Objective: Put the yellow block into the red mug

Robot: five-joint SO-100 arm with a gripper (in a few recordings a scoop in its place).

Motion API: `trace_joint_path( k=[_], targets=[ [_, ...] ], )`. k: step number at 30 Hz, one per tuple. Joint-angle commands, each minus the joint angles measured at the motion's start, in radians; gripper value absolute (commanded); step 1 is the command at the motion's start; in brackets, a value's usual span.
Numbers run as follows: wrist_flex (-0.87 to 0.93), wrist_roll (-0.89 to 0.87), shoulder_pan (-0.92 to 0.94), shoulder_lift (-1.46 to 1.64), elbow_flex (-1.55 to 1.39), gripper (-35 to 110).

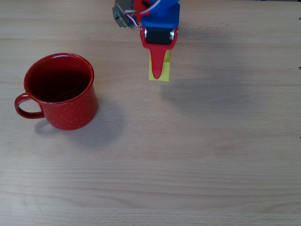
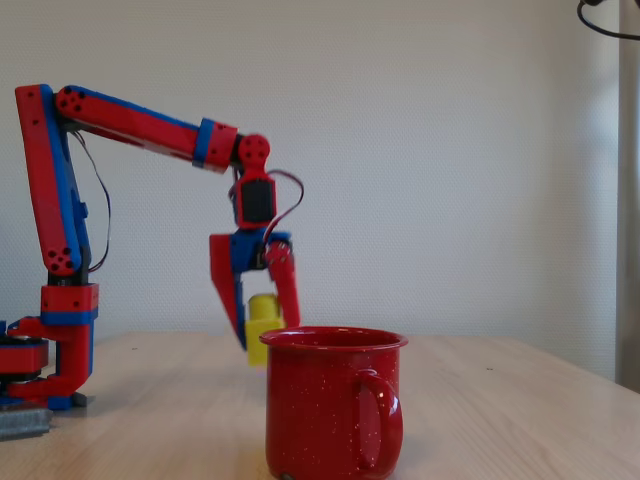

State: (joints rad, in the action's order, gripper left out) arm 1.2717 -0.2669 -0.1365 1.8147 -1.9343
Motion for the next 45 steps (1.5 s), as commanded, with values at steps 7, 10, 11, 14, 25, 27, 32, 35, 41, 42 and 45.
trace_joint_path(
  k=[7, 10, 11, 14, 25, 27, 32, 35, 41, 42, 45],
  targets=[
    [0.137, 0.058, 0.089, 0.021, 0.278, 0],
    [0.170, 0.104, 0.130, 0.014, 0.353, 0],
    [0.187, 0.121, 0.144, 0.009, 0.388, 0],
    [0.238, 0.161, 0.193, -0.018, 0.512, 0],
    [0.347, 0.230, 0.371, -0.141, 0.919, 0],
    [0.345, 0.232, 0.407, -0.172, 0.973, 0],
    [0.301, 0.262, 0.508, -0.249, 1.029, 0],
    [0.282, 0.285, 0.561, -0.299, 1.034, 0],
    [0.281, 0.305, 0.623, -0.385, 1.034, 0],
    [0.281, 0.305, 0.627, -0.396, 1.034, 0],
    [0.281, 0.313, 0.629, -0.422, 1.034, 0]
  ],
)
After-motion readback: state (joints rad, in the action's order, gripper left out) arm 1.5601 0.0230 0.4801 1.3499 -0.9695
